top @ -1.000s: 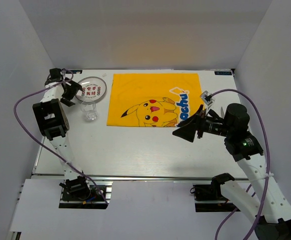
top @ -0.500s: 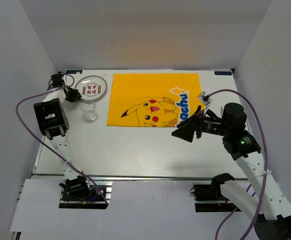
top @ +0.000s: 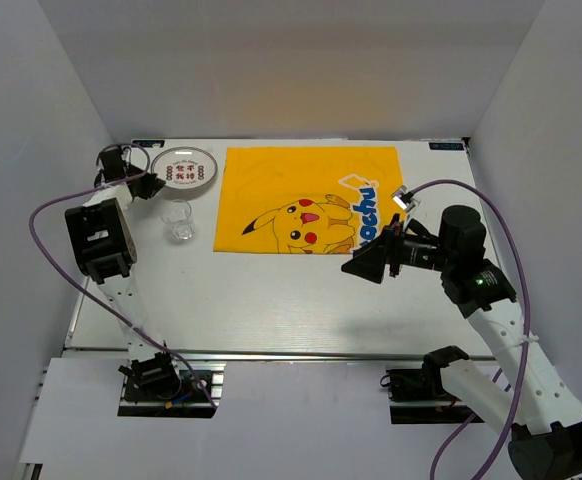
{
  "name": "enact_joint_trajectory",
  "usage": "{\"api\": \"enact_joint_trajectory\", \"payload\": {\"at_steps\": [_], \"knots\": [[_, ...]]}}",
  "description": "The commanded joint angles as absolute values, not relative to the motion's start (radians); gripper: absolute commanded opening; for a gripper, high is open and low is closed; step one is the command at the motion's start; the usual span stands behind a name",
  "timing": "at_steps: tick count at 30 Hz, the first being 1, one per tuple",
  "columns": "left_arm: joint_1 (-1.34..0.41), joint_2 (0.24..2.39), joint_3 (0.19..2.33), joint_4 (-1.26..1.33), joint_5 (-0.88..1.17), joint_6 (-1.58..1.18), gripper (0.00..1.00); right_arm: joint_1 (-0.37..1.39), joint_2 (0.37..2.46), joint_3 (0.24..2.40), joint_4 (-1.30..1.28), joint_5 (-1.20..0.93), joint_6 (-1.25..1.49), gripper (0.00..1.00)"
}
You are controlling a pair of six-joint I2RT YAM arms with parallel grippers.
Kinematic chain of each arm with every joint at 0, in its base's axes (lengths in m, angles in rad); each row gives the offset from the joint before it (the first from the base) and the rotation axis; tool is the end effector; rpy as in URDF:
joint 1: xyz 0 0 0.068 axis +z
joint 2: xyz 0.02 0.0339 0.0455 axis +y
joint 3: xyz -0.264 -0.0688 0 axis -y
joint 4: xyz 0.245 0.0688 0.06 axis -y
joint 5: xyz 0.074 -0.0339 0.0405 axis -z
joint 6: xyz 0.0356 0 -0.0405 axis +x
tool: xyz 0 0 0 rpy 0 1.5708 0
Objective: Set the dinner table for one person
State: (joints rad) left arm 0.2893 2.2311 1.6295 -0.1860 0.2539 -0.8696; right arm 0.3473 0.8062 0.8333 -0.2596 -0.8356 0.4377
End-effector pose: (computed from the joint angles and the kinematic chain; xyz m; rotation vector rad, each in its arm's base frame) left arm 0.4764 0.1325 0.1560 -1.2078 2.0765 -0.5768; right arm 0.1563 0.0847 0.3481 -0.5536 1.8387 1.2912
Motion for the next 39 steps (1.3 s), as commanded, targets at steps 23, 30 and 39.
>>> {"api": "enact_joint_trajectory", "payload": {"at_steps": [23,30,39], "knots": [[0.031,1.721,1.433,0.075,0.491,-0.917,0.0,0.348,0.701,0.894,-0.417,-0.586,0.452,0.89],[-0.224,1.836,1.453,0.068,0.425,-0.931,0.0,0.345,0.614,0.939,-0.488,-0.417,0.508,0.89],[-0.348,2.062,1.575,0.061,0.382,-0.917,0.0,0.344,0.538,0.936,-0.571,-0.451,0.494,0.89]]}}
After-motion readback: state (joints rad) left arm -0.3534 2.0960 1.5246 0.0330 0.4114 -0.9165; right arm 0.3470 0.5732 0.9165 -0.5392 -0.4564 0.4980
